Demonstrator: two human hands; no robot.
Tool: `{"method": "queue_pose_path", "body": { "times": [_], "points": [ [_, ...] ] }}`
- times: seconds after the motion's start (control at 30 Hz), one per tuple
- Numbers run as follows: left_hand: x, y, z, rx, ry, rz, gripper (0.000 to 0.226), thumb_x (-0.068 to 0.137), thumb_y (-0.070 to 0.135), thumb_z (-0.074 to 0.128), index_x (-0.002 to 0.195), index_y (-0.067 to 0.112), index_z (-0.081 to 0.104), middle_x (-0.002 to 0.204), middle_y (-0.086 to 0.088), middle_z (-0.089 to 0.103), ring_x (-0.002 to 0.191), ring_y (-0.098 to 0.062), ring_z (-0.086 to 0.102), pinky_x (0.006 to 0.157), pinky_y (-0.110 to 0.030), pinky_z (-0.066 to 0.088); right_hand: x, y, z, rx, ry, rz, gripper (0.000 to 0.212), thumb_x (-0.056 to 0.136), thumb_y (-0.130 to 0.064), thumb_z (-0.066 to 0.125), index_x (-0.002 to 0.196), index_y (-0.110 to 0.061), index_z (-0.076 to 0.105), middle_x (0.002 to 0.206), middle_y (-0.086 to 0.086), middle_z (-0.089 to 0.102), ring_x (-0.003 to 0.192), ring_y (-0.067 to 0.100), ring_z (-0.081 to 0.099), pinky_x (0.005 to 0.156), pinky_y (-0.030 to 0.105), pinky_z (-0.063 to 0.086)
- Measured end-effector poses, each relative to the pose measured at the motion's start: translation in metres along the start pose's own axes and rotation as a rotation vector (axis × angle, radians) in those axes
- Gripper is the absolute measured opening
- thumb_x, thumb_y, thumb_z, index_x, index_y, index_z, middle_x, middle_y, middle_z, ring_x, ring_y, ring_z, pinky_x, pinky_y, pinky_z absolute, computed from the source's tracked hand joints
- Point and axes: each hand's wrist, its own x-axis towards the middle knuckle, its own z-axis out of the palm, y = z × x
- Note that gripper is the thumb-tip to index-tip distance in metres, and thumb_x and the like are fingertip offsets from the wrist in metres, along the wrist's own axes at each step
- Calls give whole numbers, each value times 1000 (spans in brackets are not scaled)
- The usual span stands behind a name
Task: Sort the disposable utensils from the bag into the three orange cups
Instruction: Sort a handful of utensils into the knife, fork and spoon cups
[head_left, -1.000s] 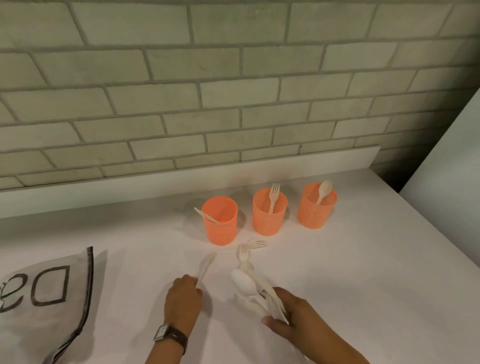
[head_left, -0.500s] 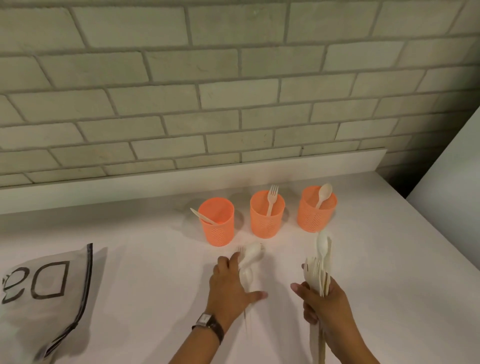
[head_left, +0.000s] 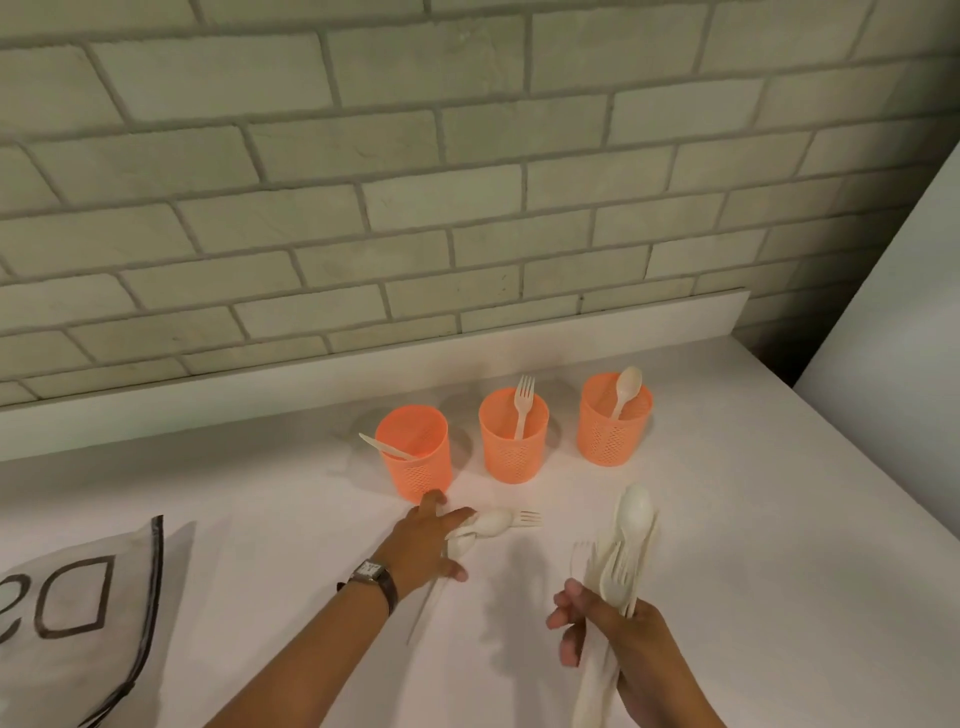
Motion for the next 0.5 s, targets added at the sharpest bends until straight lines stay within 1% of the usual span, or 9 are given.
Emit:
{"method": "queue_pose_path", "body": {
  "times": [0.07,0.1,0.13,0.2,0.27,0.33,0.4,0.43,0.5],
  "points": [
    [-1,-1,3,-37,-21,-1,77,77,32,71,142,34,30,137,-4,30,124,-26,40,106,-32,35,-1,1,2,12,18,25,25,84,-20,65,83,5,67,55,20,60,51,32,61,66,41,57],
    [-3,-1,5,-61,-14,0,76,79,30,69,142,36,28,132,-3,34,122,-25,42,105,-30,35,-1,2,2,5,35,34,27,84,-23,65,82,3,67,50,17,54,50,32,61,69,43,56],
    [-6,0,8,-96,10,2,76,81,28,67,144,36,25,130,-2,38,121,-22,43,103,-27,35,-2,3,3,-2,49,40,28,84,-26,66,81,2,66,46,13,48,46,31,57,66,41,54],
    [-17,3,20,-239,107,-22,74,85,21,64,146,29,22,131,3,44,121,-15,45,100,-18,32,-4,4,4,0,63,40,28,80,-25,69,77,2,62,43,7,37,37,24,42,52,35,48],
    [-28,6,35,-309,244,-92,59,89,18,60,142,16,34,129,4,50,119,-13,49,95,-14,32,-6,5,4,3,62,49,21,77,-16,73,74,-1,58,46,3,33,38,17,30,43,28,36],
    [-40,9,49,-224,357,-152,37,91,20,54,127,11,50,112,-3,59,104,-18,55,85,-16,36,-8,8,4,-3,55,65,15,74,-7,75,77,-1,61,52,4,40,39,15,29,41,25,32],
    [-53,15,57,-150,420,-213,22,94,25,48,107,11,59,89,-1,55,85,-18,54,73,-20,37,-10,11,4,-9,53,69,11,71,0,75,79,4,67,58,7,49,40,14,32,41,25,34],
    [-60,19,58,-163,437,-241,22,95,29,46,95,12,59,80,2,51,80,-17,53,68,-21,37,-9,13,5,-1,52,65,11,70,3,75,79,5,69,60,8,52,41,14,33,41,26,35],
    [-75,26,56,-326,445,-290,28,96,33,42,77,16,53,71,5,50,75,-19,55,67,-25,39,-10,15,7,23,40,58,8,69,6,74,77,6,71,59,8,54,42,14,35,43,26,36]
  ]
}}
